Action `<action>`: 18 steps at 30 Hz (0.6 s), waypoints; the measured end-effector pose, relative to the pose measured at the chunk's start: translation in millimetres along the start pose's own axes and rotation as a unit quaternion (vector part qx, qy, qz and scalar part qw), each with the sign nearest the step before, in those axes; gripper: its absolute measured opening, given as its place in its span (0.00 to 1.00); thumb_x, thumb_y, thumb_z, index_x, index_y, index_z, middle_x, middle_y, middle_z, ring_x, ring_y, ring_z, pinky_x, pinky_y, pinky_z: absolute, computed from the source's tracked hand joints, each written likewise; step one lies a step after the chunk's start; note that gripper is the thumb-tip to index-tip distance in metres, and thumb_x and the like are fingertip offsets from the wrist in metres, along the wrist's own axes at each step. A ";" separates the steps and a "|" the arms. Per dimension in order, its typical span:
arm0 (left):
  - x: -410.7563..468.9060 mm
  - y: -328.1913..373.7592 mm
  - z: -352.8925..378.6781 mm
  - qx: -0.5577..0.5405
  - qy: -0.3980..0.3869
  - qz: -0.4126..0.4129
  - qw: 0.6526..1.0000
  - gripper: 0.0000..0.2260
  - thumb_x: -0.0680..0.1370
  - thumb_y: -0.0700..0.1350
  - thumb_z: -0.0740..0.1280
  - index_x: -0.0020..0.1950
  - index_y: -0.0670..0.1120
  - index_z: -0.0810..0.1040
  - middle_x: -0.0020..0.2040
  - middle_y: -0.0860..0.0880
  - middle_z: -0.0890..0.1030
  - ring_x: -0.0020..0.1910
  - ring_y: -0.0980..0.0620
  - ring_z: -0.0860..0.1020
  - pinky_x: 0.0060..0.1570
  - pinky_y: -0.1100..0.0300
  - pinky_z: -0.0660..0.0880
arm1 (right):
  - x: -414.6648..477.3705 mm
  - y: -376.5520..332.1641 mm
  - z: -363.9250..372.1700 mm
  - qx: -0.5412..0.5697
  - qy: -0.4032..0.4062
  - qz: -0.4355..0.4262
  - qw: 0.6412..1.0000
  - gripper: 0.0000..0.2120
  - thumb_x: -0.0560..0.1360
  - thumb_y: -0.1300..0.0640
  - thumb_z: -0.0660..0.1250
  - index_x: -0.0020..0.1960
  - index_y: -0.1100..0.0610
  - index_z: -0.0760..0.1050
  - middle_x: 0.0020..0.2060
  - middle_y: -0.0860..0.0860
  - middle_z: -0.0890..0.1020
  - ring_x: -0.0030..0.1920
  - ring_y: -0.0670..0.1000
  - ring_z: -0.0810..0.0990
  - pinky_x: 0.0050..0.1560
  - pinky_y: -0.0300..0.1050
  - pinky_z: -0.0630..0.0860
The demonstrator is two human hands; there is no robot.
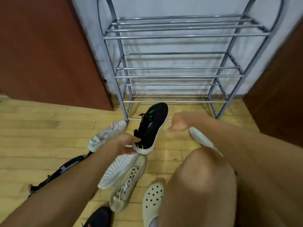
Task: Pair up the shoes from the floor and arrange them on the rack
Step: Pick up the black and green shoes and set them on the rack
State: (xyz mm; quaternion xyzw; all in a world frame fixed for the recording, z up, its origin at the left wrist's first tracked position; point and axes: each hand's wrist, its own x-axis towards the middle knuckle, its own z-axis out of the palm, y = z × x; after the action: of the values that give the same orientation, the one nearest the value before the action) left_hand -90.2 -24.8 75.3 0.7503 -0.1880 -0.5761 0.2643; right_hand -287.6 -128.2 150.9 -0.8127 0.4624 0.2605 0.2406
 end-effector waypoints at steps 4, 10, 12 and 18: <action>-54.8 44.0 13.3 -0.010 -0.010 0.090 0.996 0.02 0.73 0.35 0.70 0.42 0.38 0.78 0.39 0.42 0.80 0.33 0.45 0.78 0.28 0.57 0.78 | -42.2 11.6 -8.9 0.183 0.026 -0.009 0.983 0.24 0.78 0.36 0.56 0.60 0.55 0.74 0.53 0.54 0.79 0.46 0.53 0.80 0.51 0.48 0.77; -119.1 110.0 57.3 0.049 -0.066 0.187 0.979 0.10 0.75 0.35 0.69 0.55 0.41 0.77 0.49 0.42 0.82 0.38 0.46 0.79 0.35 0.54 0.78 | -79.8 45.2 -15.6 0.518 0.171 -0.061 0.836 0.16 0.76 0.53 0.68 0.62 0.59 0.77 0.49 0.54 0.83 0.42 0.53 0.83 0.45 0.49 0.84; -132.1 127.3 74.0 0.083 -0.082 0.222 0.968 0.17 0.74 0.36 0.69 0.61 0.46 0.73 0.52 0.41 0.82 0.38 0.45 0.79 0.37 0.53 0.78 | -94.1 68.2 -13.8 0.586 0.192 -0.099 0.781 0.13 0.76 0.57 0.70 0.58 0.61 0.78 0.48 0.55 0.84 0.40 0.54 0.83 0.43 0.49 0.84; -164.8 149.9 135.0 0.270 -0.077 0.284 0.917 0.15 0.74 0.52 0.69 0.59 0.50 0.77 0.51 0.49 0.83 0.46 0.50 0.80 0.44 0.55 0.79 | -140.1 132.2 5.2 0.630 0.206 -0.145 0.735 0.07 0.75 0.61 0.70 0.53 0.60 0.80 0.42 0.54 0.86 0.35 0.50 0.85 0.40 0.46 0.84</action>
State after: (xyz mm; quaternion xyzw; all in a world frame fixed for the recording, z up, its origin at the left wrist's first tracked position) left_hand -260.7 -70.7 266.8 0.6614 -0.5616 -0.4600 0.1885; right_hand -465.8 -97.6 217.6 -0.5663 0.4360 -0.3023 0.6308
